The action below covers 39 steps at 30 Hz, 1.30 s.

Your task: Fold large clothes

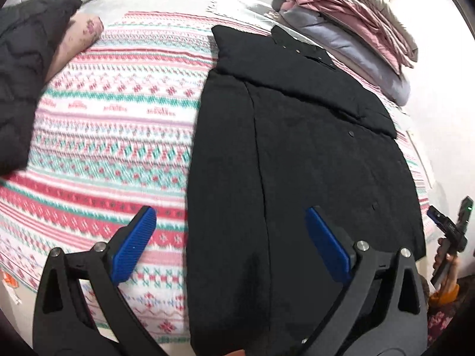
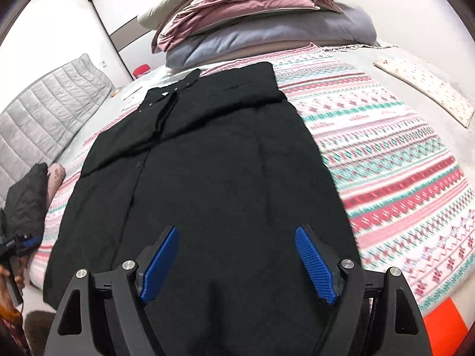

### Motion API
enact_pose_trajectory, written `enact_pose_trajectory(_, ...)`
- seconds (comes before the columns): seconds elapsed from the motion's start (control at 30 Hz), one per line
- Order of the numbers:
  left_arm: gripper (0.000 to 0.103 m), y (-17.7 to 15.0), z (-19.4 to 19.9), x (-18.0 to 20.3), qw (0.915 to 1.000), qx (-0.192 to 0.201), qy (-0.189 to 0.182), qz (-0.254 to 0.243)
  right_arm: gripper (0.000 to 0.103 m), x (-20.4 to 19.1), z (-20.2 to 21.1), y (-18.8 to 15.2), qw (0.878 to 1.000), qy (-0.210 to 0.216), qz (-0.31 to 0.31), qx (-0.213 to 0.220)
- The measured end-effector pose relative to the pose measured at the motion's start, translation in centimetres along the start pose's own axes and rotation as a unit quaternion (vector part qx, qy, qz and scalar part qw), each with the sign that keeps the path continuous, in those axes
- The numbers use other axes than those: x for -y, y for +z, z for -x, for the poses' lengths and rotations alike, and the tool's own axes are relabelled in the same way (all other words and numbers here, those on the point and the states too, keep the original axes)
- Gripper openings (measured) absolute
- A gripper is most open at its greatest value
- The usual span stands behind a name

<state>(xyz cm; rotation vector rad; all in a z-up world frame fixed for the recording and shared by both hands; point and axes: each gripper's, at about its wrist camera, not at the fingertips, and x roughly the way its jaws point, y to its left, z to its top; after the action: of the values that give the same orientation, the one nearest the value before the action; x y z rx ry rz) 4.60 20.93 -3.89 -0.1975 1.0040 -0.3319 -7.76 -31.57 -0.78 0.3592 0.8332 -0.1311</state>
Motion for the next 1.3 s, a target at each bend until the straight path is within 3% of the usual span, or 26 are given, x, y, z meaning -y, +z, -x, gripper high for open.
enact_pose_trajectory(0.2,0.100,-2.3,-1.4,-0.1,0.9988,-0.013,-0.045,-0.018,0.082,4.6,0.7,-1.1,0.999,0.008,-0.027,-0.016)
enact_pose_trajectory(0.33,0.100,-2.5,-2.9,-1.1,0.9979,-0.032,-0.056,0.009,0.082,7.1,1.1,-1.6,0.998,0.002,-0.055,-0.017)
enact_pose_trajectory(0.47,0.095,-3.8,-3.8,-1.7,0.9905,-0.047,-0.126,0.029,0.082,8.8,0.0,-2.6,0.997,-0.009,-0.064,-0.045)
enact_pose_trajectory(0.53,0.095,-4.6,-3.9,-1.7,0.9858,-0.045,-0.159,0.032,0.083,9.2,-0.9,-3.2,0.996,0.007,-0.070,-0.062)
enact_pose_trajectory(0.63,0.087,-5.8,-3.7,-1.5,0.9821,-0.044,-0.182,0.021,0.083,8.7,-1.0,-3.9,0.996,0.040,-0.059,-0.053)
enact_pose_trajectory(0.77,0.070,-6.6,-3.4,-1.1,0.9815,-0.053,-0.183,0.014,0.081,7.5,-1.2,-4.6,0.992,0.091,-0.053,-0.065)
enact_pose_trajectory(0.87,0.063,-7.0,-3.3,-1.3,0.9812,-0.054,-0.184,0.019,0.073,6.6,-1.5,-5.3,0.988,0.121,-0.060,-0.072)
enact_pose_trajectory(0.97,0.047,-7.3,-3.3,-1.2,0.9839,-0.053,-0.169,0.020,0.060,5.6,-1.9,-5.4,0.987,0.128,-0.063,-0.075)
enact_pose_trajectory(1.07,0.032,-7.1,-3.4,-1.2,0.9830,-0.059,-0.171,0.033,0.037,5.7,-2.0,-5.6,0.984,0.140,-0.071,-0.082)
enact_pose_trajectory(1.13,0.032,-7.0,-3.3,-0.8,0.9855,-0.053,-0.160,0.023,0.030,5.8,-1.8,-5.8,0.982,0.152,-0.079,-0.083)
enact_pose_trajectory(1.3,0.042,-6.8,-3.1,-0.6,0.9902,-0.046,-0.131,0.015,0.035,6.9,-0.9,-5.7,0.983,0.136,-0.093,-0.079)
